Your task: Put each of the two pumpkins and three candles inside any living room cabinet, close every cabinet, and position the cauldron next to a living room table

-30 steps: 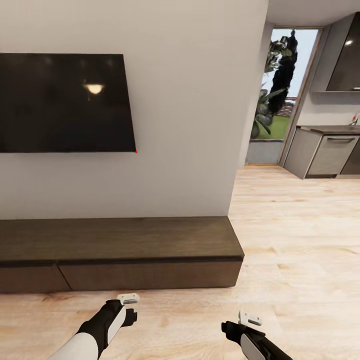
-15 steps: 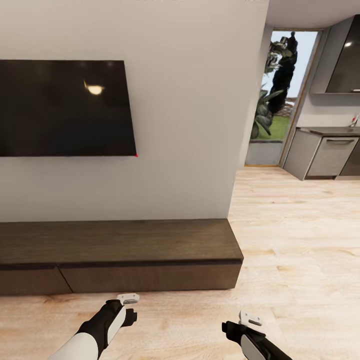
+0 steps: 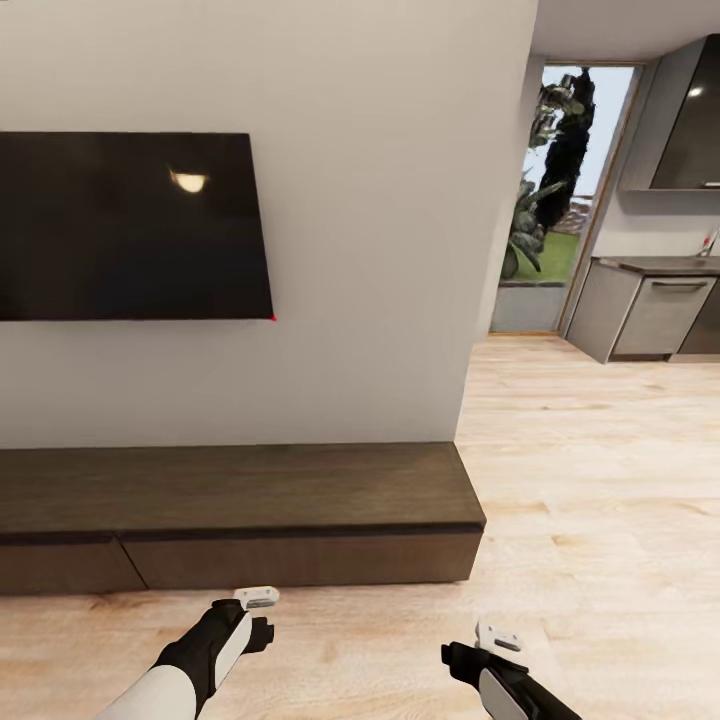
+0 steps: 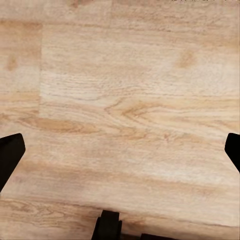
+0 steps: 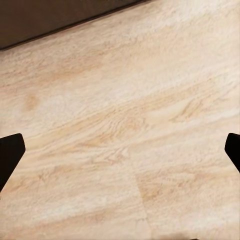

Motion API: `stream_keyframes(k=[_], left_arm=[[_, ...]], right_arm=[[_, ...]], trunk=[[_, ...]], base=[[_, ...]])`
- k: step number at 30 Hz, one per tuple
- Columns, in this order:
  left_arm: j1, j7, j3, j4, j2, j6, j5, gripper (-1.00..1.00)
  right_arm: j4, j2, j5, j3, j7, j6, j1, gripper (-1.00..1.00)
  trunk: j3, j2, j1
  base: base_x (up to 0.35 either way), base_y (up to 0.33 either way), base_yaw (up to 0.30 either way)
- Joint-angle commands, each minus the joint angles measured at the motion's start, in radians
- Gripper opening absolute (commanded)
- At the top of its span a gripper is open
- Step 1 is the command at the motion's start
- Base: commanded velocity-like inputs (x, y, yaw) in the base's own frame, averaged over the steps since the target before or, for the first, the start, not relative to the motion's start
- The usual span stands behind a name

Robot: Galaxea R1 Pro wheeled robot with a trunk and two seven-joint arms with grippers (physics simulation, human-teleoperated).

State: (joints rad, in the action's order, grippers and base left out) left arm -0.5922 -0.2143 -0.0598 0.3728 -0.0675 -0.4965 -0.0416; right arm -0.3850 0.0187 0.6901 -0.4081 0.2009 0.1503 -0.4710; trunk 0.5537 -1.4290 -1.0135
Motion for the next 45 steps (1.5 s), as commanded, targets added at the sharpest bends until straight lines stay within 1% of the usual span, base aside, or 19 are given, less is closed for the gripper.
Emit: stream_keyframes(k=[1,12,14,17,19,21,22,23,25,26,28,29,31,32,36,40,42,45], left_arm=[[0.0,0.0,0.0,0.0,0.0,0.0,0.0,1.0],[0.0,0.001,0.0,0.0,0.003,0.001,0.001,1.0],[0.0,0.001,0.0,0.0,0.01,0.0,0.001,1.0],[0.0,0.001,0.002,-0.005,0.026,0.003,-0.002,1.0],[0.002,0.001,0.003,-0.01,0.032,0.021,-0.002,1.0],[0.005,0.001,0.003,-0.055,0.037,0.09,-0.001,1.0],[0.006,0.001,0.003,-0.076,0.037,0.111,-0.001,1.0],[0.008,0.001,0.003,-0.123,0.038,0.155,-0.001,1.0],[0.01,0.0,0.004,-0.214,0.04,0.236,0.0,1.0],[0.011,0.0,0.004,-0.233,0.04,0.254,0.001,1.0],[0.023,0.0,0.005,-0.284,0.045,0.312,0.003,1.0],[0.036,0.0,0.006,-0.298,0.048,0.331,0.003,1.0],[0.06,-0.001,0.006,-0.31,0.056,0.348,0.004,1.0],[0.076,-0.001,0.006,-0.314,0.062,0.358,0.004,1.0],[0.149,-0.002,0.006,-0.321,0.094,0.435,0.005,1.0],[0.232,-0.002,0.007,-0.322,0.123,0.517,0.006,1.0],[0.267,-0.002,0.007,-0.322,0.131,0.55,0.005,1.0],[0.297,-0.002,0.008,-0.322,0.135,0.568,0.005,1.0]], right_arm=[[0.0,0.0,0.0,0.0,0.0,0.0,0.0,1.0],[0.0,-0.003,-0.002,0.0,0.003,0.001,0.0,1.0],[0.0,-0.004,-0.001,0.0,0.005,0.003,0.0,1.0],[0.002,-0.006,0.001,0.0,0.008,0.005,0.0,1.0],[0.015,-0.007,0.002,0.0,0.008,0.002,0.001,1.0],[0.06,-0.008,0.004,0.001,0.009,-0.006,0.001,1.0],[0.075,-0.009,0.004,0.001,0.009,-0.011,0.001,1.0],[0.105,-0.009,0.006,0.001,0.009,-0.024,0.001,1.0],[0.17,-0.009,0.009,0.001,0.009,-0.066,0.001,1.0],[0.187,-0.009,0.01,0.001,0.009,-0.079,0.001,1.0],[0.262,-0.01,0.013,0.002,0.009,-0.131,0.001,1.0],[0.301,-0.011,0.014,0.002,0.008,-0.154,0.001,1.0],[0.34,-0.014,0.015,0.003,0.008,-0.18,0.005,1.0],[0.354,-0.016,0.015,0.004,0.008,-0.193,0.016,1.0],[0.376,-0.02,0.015,0.007,0.008,-0.238,0.108,1.0],[0.38,-0.019,0.015,0.008,0.008,-0.304,0.146,1.0],[0.38,-0.02,0.014,0.008,0.008,-0.318,0.17,1.0],[0.38,-0.018,0.014,0.008,0.008,-0.323,0.196,1.0]], trunk=[[-0.003,0.007,0.004],[-0.038,0.084,0.046],[-0.044,0.098,0.054],[-0.053,0.119,0.065],[-0.06,0.133,0.073],[-0.066,0.147,0.081],[-0.069,0.154,0.084],[-0.072,0.161,0.088],[-0.078,0.175,0.096],[-0.082,0.182,0.1],[-0.088,0.196,0.107],[-0.091,0.203,0.111],[-0.097,0.217,0.119],[-0.1,0.224,0.123],[-0.113,0.252,0.138],[-0.125,0.28,0.153],[-0.132,0.294,0.161],[-0.132,0.294,0.161]], base=[[0.0,0.0,0.0],[0.0,0.0,0.0],[0.0,0.0,0.0],[0.0,0.0,0.0],[0.0,0.0,0.0],[0.0,0.0,0.0],[0.0,0.0,0.0],[0.0,0.0,0.0],[0.0,0.0,0.0],[0.0,0.0,0.0],[0.0,0.0,0.0],[0.0,0.0,0.0],[0.0,0.0,0.0],[0.0,0.0,0.0],[0.0,0.0,0.0],[0.0,0.0,0.0],[0.0,0.0,0.0],[0.0,0.0,0.0]])
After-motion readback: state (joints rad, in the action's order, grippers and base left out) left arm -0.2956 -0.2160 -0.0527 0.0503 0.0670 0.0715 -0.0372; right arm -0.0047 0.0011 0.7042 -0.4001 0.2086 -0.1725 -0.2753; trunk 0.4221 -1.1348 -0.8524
